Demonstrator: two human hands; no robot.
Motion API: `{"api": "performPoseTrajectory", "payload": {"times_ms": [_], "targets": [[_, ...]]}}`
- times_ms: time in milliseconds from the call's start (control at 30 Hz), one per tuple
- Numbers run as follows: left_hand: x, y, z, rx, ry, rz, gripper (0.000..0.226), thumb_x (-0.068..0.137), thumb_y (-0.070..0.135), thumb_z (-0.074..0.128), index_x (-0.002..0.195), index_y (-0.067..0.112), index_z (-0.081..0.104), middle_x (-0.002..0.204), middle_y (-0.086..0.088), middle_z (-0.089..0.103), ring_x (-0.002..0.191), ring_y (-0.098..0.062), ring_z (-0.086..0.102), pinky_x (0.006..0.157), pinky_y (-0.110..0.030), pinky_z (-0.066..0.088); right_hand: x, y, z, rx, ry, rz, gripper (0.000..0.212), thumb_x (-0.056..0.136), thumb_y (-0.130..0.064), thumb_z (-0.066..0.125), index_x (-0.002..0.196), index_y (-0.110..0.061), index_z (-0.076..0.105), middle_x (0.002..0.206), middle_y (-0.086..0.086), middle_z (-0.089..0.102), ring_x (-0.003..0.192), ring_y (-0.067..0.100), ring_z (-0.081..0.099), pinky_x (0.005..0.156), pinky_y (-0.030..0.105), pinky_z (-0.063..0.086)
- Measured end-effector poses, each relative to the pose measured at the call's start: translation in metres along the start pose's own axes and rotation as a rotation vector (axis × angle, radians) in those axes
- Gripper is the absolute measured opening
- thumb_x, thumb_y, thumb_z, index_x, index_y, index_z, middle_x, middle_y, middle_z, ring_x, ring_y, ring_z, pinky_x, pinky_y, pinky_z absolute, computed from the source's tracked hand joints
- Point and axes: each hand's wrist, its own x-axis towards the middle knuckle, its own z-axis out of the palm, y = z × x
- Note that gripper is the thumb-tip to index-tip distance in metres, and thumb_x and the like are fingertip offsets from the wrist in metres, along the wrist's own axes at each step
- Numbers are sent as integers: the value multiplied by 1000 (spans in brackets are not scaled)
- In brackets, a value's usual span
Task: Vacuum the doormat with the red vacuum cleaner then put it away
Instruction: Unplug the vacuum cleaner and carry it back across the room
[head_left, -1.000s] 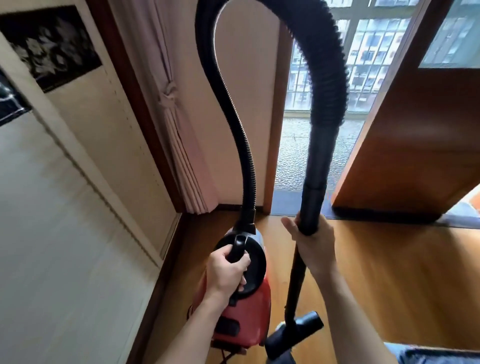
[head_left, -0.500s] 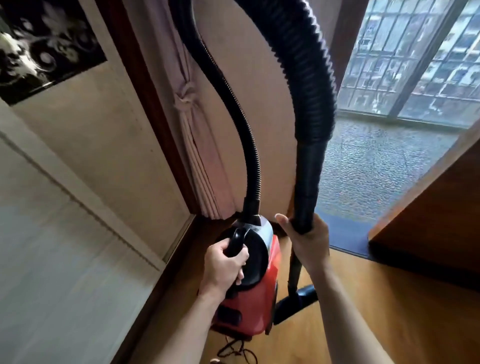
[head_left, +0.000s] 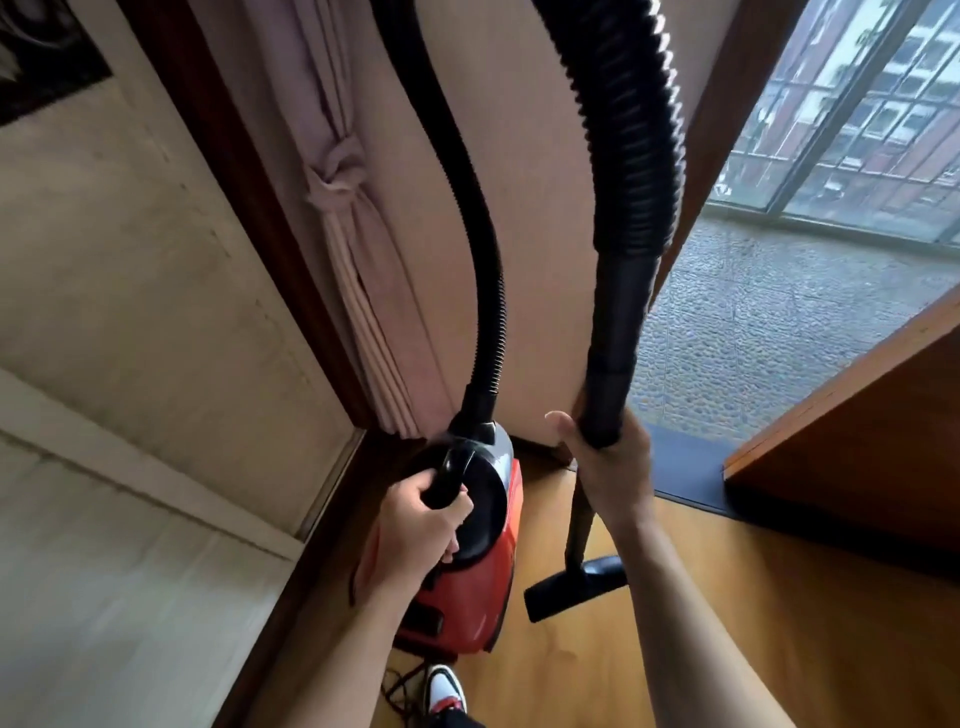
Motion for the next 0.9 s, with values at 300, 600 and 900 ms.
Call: {"api": "performPoseTrajectory", "payload": {"times_ms": [300,600,900], "targets": [[65,-24,-5,133,-90,8,19,85,13,67,70,3,60,42,-5,51,34,-18,48,40,-27,40,50,48,36,35,-140,-42,23,86,-31,73,90,-20,53,75,11,52,69,32,54,60,45,48],[109,-71,19,211,-76,-87,15,81,15,69,68,11,62,45,-4,53,35,-22,51,40,-30,42,100,108,65,97,-261,-52,30,87,-8,77,85,-27,54,71,-16,59,66,1,57,63,10,45],[144,-175,44,206,-4,-107,24,87,18,69,63,24,64,39,-8,54,32,-22,49,42,-31,41,134,194,120,89,-310,-88,33,85,-15,82,83,-32,53,75,-3,56,70,20,52,68,44,48]]}}
